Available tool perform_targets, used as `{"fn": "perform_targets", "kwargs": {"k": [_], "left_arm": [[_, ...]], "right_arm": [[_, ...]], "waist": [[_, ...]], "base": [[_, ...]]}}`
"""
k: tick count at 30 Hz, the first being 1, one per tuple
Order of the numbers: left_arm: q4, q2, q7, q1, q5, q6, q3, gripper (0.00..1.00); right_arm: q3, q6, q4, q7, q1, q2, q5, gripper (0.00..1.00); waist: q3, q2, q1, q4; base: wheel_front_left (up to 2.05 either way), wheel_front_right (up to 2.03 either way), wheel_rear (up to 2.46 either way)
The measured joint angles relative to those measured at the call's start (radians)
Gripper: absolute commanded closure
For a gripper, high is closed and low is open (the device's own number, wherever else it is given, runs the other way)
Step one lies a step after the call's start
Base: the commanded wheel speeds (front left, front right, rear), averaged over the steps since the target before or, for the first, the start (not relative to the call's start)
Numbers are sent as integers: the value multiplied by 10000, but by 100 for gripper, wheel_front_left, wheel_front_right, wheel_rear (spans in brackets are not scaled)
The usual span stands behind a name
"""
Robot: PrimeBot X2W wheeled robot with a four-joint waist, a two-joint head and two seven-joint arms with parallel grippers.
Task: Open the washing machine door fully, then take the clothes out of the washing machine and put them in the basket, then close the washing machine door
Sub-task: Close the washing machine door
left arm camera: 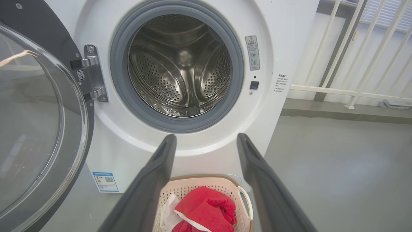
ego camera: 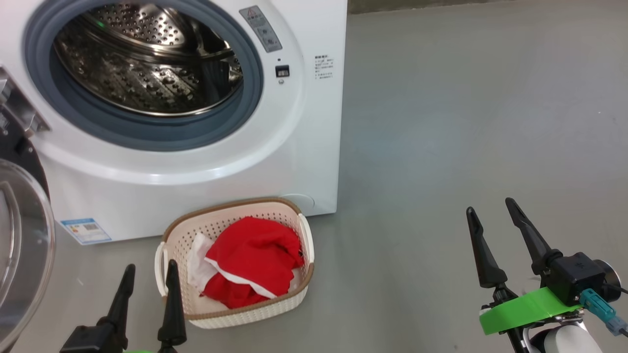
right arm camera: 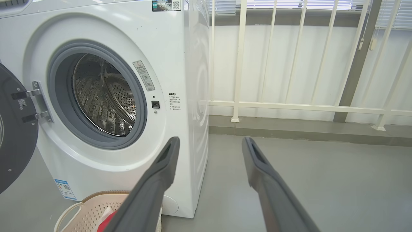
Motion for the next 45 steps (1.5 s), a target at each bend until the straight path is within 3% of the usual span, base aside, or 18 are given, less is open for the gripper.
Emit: {"fn": "perform_targets", "kwargs": {"k": [13,23,45], "left_arm": [[-79,17,-192,-4,35,33,-125,0],[-217,19,-240,-6,105,324,-150,0],[-849,192,13,3,345,767,-215,0]], "right_arm": [[2,0,86,0,-3,0,0,0],[119,0,90,0,-3,0,-2,0],[709,0,65,0,-4,-8,-19,0]], "waist": [[-12,0,0,63],[26,0,0,268],[-123,0,0,1979]], "base": [[-30,30,0],[0,0,0],[0,0,0]]}}
